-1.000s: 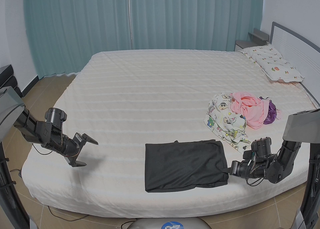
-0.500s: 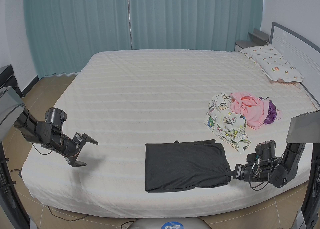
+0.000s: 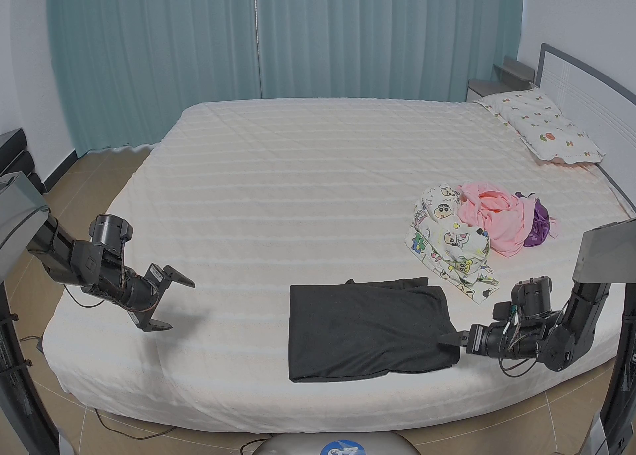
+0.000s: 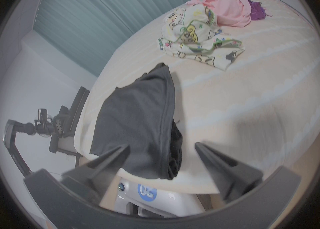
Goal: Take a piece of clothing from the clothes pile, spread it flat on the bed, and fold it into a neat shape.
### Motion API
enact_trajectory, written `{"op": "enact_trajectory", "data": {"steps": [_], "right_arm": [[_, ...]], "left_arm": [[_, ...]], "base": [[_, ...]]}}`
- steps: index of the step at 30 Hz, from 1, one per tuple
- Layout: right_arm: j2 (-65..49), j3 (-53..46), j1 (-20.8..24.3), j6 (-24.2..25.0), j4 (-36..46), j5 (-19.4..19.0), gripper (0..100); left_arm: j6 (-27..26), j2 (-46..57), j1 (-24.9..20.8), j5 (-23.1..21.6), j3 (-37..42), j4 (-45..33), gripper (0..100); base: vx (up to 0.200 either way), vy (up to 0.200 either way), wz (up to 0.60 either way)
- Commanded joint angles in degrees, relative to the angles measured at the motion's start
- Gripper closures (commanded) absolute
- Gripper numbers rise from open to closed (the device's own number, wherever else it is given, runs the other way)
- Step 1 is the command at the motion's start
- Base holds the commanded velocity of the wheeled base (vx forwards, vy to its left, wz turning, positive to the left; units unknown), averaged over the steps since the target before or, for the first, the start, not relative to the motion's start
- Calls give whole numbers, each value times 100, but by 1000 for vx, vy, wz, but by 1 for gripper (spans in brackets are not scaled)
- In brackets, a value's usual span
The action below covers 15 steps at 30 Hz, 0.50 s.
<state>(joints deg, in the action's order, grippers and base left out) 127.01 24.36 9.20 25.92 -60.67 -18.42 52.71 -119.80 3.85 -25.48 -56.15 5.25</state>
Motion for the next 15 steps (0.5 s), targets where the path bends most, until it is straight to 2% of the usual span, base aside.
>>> {"op": "enact_trajectory", "data": {"steps": [1, 4, 7, 11, 15], "right_arm": [[-45, 482, -50, 282, 47, 31, 0], [254, 1238, 2, 678, 205, 58, 0], [491, 1660, 11, 731, 363, 84, 0], [983, 2495, 38, 766, 715, 304, 0], [1220, 2917, 90, 774, 1093, 295, 0]], "left_arm": [[2, -9, 1, -1, -1, 2, 0], [2, -9, 1, -1, -1, 2, 0], [11, -9, 1, -1, -1, 2, 0], [11, -9, 1, -1, -1, 2, 0], [2, -9, 1, -1, -1, 2, 0]], "base": [[0, 0, 0], [0, 0, 0], [0, 0, 0], [0, 0, 0], [0, 0, 0]]}}
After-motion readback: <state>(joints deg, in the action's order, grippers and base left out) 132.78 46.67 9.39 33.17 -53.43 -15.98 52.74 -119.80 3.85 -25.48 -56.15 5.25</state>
